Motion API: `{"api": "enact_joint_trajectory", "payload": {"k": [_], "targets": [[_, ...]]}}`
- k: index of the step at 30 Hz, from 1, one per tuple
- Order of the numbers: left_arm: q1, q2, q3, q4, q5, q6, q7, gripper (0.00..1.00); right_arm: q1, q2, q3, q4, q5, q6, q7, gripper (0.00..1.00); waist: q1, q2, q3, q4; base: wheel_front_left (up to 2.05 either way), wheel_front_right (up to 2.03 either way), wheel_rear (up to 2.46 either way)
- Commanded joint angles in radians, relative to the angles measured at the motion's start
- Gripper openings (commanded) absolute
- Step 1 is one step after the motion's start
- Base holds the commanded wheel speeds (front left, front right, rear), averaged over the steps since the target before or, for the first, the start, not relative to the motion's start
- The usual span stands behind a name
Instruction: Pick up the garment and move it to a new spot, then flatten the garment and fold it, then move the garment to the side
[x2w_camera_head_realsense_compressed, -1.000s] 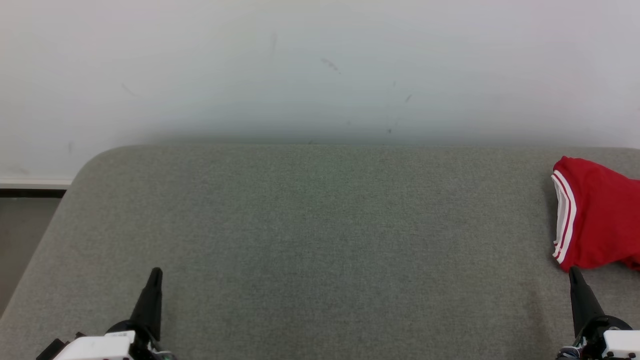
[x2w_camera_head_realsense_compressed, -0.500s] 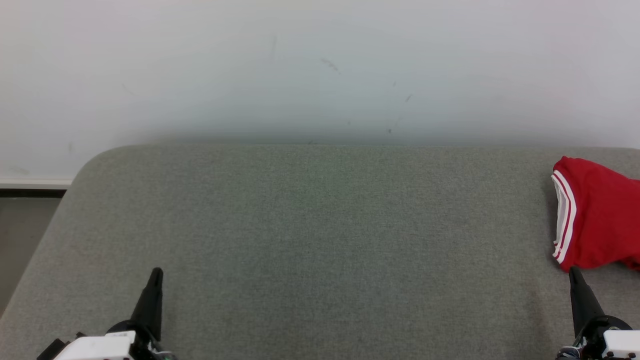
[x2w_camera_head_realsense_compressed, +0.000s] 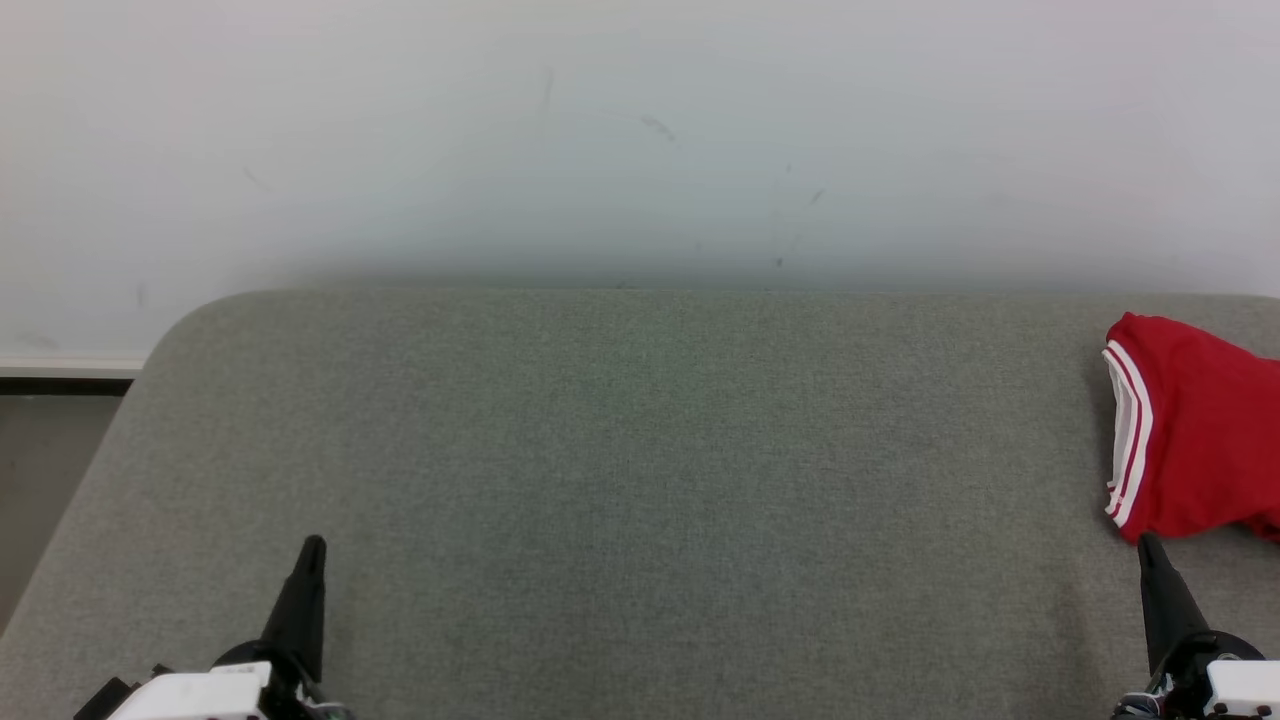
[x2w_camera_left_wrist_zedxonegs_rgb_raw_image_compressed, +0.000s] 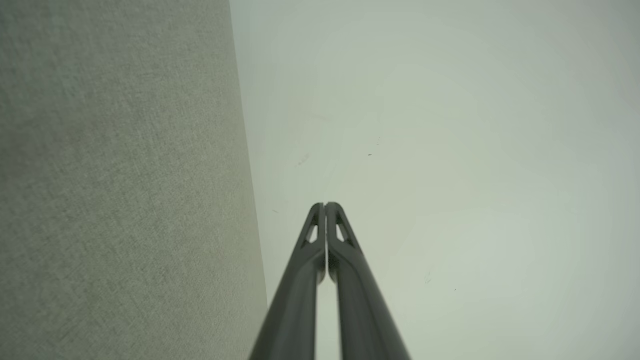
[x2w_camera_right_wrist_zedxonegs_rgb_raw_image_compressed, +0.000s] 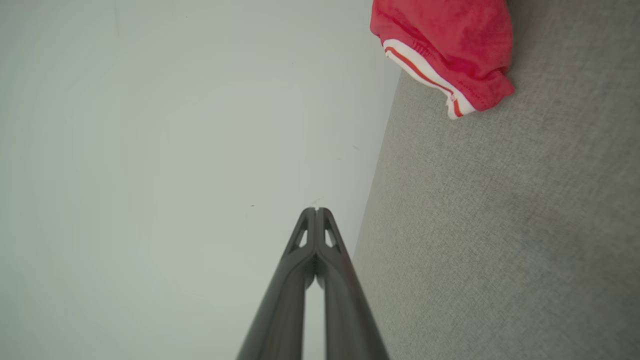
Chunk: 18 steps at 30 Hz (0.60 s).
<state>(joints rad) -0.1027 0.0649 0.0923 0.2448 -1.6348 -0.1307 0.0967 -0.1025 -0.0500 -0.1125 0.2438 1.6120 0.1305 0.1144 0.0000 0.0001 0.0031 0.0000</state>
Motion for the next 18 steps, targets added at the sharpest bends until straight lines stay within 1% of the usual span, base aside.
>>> {"api": "enact_joint_trajectory", "payload": {"k": [1,18], "targets": [[-0.011,0.001,0.005,0.0,0.01,-0.003,0.005,0.0,-0.014,0.0,-0.004,0.002,0.002,0.0,0.003,0.0,0.0,-0.0001,0.0,0.0,0.0,0.0,0.0],[-0.011,-0.003,0.009,0.001,0.013,-0.003,0.008,0.0,-0.014,0.0,-0.004,0.002,0.002,0.0,0.003,0.0,0.0,-0.0001,0.0,0.0,0.0,0.0,0.0]]}}
